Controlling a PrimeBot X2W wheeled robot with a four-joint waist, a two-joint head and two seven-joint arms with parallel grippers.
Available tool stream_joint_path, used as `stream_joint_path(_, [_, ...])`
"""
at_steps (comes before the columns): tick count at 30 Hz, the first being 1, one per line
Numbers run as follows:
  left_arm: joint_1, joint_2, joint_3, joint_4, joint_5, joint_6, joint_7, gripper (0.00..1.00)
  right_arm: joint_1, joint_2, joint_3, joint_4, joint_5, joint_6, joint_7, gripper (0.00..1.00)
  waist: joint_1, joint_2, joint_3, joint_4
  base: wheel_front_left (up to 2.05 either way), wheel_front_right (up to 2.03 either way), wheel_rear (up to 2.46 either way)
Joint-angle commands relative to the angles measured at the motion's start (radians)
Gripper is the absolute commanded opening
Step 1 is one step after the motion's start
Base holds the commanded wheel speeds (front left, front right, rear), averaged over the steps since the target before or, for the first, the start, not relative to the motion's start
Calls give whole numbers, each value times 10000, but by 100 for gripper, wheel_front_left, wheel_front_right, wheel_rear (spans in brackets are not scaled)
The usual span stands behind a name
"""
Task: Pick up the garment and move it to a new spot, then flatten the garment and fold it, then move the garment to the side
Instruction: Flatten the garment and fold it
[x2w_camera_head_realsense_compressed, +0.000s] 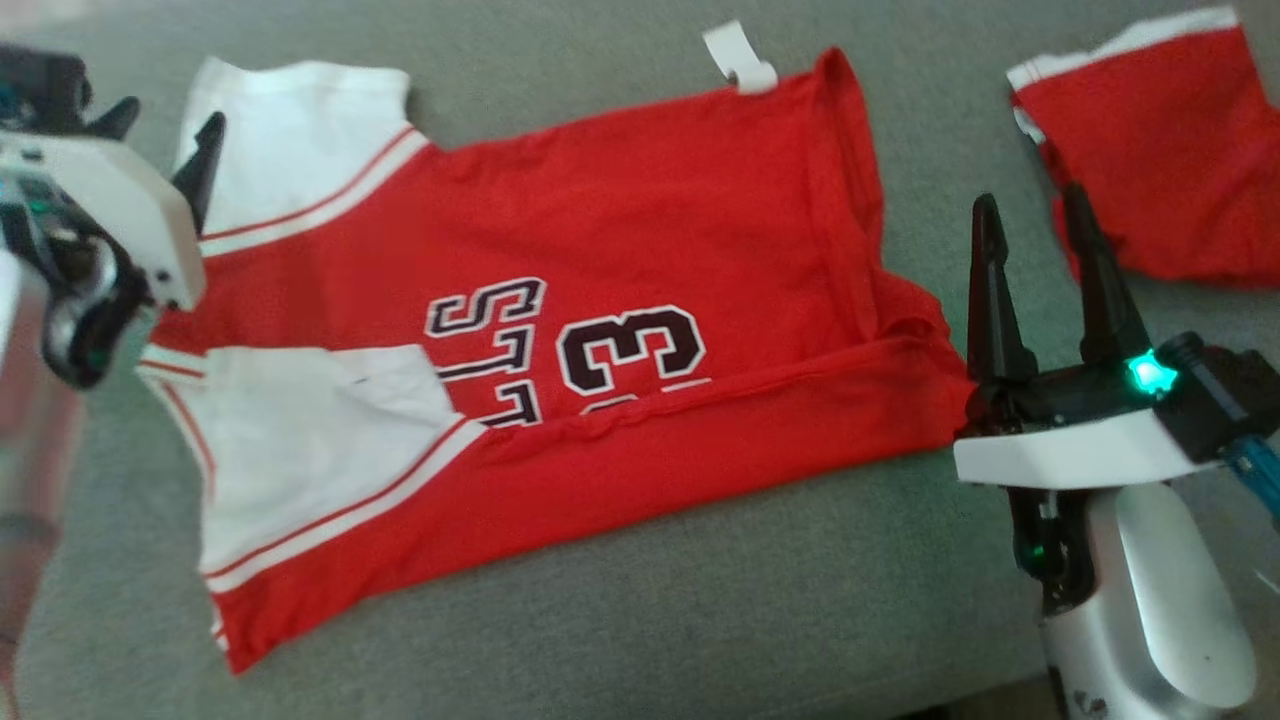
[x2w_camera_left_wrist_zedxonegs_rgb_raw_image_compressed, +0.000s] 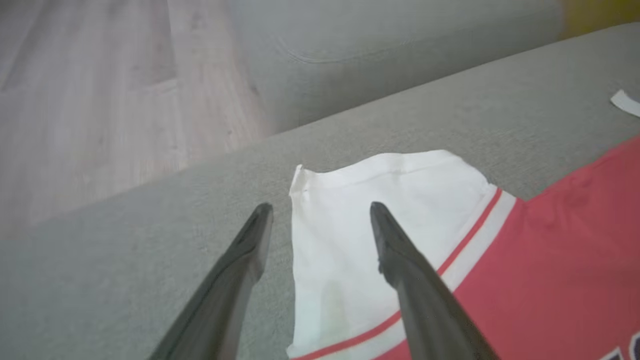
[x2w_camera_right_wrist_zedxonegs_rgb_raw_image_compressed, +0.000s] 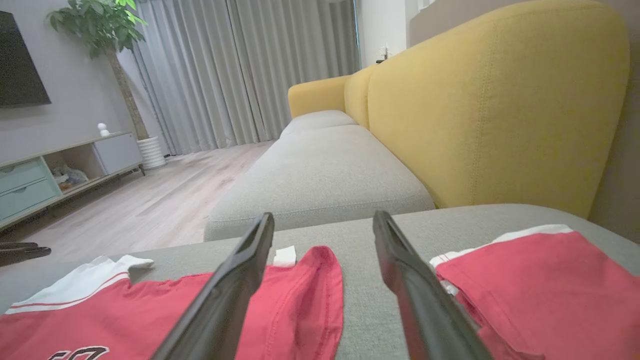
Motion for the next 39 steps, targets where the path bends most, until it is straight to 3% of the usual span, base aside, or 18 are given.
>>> stream_joint_path(1, [-789,696,46,-55,-269,-53,381,100,-296,-47,280,-444,90,67,-105,100,-3,0,644,-500,0,0,0])
stream_joint_path(12, [-2193,1505,-31,1940,-683,-55,452,100,-536,-47,672,-755,410,67,-106,100,-3,0,1430,-1293,0,0,0])
stream_joint_path(21, [-2501,1492,-588,2498,-1139,-56,828,100,-481,-47,494,-809,395,67,-106,100,-3,0,1580,-1320,0,0,0])
stream_joint_path(22, [-2491,1400,-824,2504,-1396,-56,1185,45,-507,-47,466,-776,295,67,-106,100,-3,0,1565,-1259,0,0,0])
stream_joint_path(23, [-2491,1400,-824,2504,-1396,-56,1185,45,-507,-47,466,-776,295,67,-106,100,-3,0,1565,-1259,0,0,0])
stream_joint_path(24, [-2493,1374,-947,2458,-1531,-56,1311,0,-541,-47,432,-772,241,67,-106,100,-3,0,1553,-1216,0,0,0])
stream_joint_path(28, [-2547,1276,-1250,2206,-1909,-57,1088,0,-728,-47,188,-774,-69,67,-106,100,-3,0,1410,-957,0,0,0])
stream_joint_path(35, [-2713,812,-1537,1650,-1800,-57,-1214,0,-1066,-47,-115,-541,-892,67,23,100,-3,0,867,-180,0,0,0])
stream_joint_path(39, [-2610,464,-1596,1186,-1584,-56,-2540,0,-1522,-73,-231,-470,-1506,67,802,100,-3,0,525,433,0,0,0])
